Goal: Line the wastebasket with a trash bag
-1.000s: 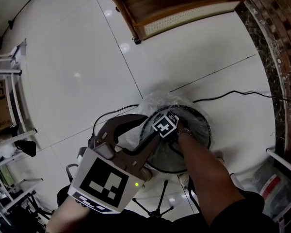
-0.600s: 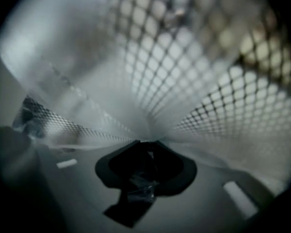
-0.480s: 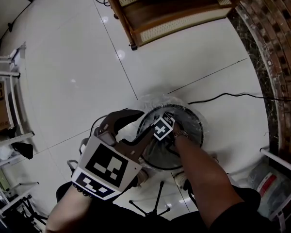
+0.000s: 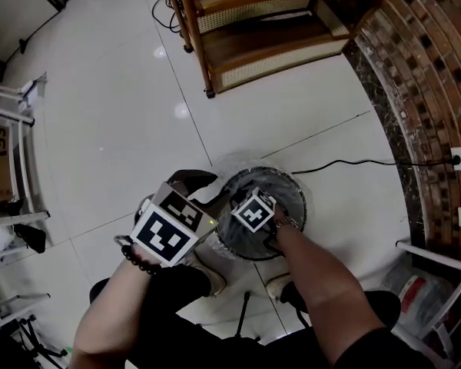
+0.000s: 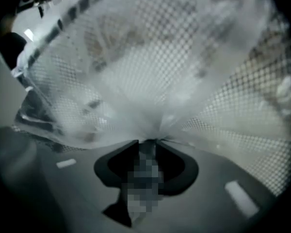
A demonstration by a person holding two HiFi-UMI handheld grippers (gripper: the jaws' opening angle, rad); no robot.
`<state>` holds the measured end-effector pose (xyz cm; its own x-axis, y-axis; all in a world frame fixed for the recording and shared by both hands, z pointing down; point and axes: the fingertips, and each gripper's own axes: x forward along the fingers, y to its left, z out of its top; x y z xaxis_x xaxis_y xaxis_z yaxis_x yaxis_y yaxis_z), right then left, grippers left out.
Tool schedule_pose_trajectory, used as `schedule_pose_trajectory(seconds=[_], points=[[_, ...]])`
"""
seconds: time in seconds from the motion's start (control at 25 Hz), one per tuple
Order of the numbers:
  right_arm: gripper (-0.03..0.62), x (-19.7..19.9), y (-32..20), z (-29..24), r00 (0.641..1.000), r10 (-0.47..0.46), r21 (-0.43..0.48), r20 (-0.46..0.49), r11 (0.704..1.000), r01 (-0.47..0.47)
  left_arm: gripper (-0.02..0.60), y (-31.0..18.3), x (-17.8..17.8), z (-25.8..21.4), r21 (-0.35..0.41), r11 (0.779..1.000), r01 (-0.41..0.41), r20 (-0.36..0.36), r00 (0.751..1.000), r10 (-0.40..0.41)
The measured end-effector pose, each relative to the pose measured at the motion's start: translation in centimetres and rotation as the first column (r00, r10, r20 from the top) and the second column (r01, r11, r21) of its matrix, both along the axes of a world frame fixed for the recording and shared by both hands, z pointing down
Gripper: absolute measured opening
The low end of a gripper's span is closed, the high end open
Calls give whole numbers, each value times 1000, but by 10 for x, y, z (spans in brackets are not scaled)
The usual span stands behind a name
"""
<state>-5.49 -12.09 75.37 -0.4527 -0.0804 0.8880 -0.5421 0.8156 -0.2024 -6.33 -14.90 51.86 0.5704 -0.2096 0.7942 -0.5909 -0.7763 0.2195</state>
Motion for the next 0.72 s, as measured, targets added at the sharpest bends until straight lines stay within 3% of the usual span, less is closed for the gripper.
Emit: schedule_pose_trajectory(seconds=[0.12, 0.36, 0.56, 0.64, 0.72], points=[[110, 1, 3, -23, 1000, -7, 19, -1, 1000, 7, 149, 7, -9, 14, -50, 999, 6, 23, 1000, -5], [109, 5, -1, -75, 999, 22, 82, 41, 996, -25, 149, 0, -21, 24, -22, 999, 32, 70, 997, -30], [109, 13, 2, -124, 996, 41, 143, 75, 988, -51, 155, 22, -23, 53, -82, 996, 22, 131, 991, -11], [109, 20, -2, -150, 996, 32, 209, 78, 977, -47, 189, 25, -22, 59, -90, 995, 44, 125, 992, -33], [109, 30, -12, -178, 999, 10, 320, 48, 947, -25, 226, 25, -20, 60, -68, 996, 59, 117, 992, -50]])
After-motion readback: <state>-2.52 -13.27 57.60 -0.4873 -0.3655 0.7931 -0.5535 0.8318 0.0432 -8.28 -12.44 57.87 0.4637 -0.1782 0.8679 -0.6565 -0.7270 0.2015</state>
